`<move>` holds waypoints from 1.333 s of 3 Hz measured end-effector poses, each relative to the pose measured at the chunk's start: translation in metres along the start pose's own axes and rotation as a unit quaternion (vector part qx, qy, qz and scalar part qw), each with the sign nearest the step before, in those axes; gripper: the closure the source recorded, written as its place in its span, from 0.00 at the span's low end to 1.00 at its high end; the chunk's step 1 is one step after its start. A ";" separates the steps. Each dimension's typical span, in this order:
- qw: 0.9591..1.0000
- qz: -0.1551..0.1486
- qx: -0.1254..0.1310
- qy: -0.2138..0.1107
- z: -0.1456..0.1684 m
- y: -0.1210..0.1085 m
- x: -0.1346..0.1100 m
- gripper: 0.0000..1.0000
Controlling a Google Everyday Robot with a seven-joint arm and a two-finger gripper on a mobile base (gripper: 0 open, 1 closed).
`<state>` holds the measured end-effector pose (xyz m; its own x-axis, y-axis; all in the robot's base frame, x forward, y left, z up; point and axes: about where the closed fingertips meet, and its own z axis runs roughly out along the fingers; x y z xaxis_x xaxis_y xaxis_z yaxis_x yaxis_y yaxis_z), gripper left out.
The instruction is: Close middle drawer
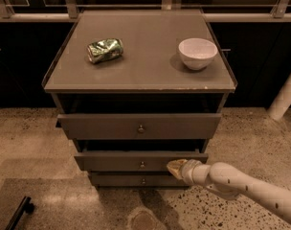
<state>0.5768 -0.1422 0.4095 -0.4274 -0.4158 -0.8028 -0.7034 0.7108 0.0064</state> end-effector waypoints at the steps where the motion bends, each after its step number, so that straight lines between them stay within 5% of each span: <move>1: 0.999 -0.019 0.027 -0.005 0.011 -0.021 -0.013 1.00; 3: 0.999 -0.025 0.039 -0.008 0.018 -0.031 -0.019 1.00; 4: 1.000 0.003 0.014 -0.003 0.008 -0.035 -0.013 1.00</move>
Offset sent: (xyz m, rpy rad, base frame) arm 0.0781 -0.0132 0.0104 -0.0765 -0.1264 -0.0696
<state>0.6110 -0.1570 0.4147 -0.4282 -0.4082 -0.8062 -0.6851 0.7284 -0.0049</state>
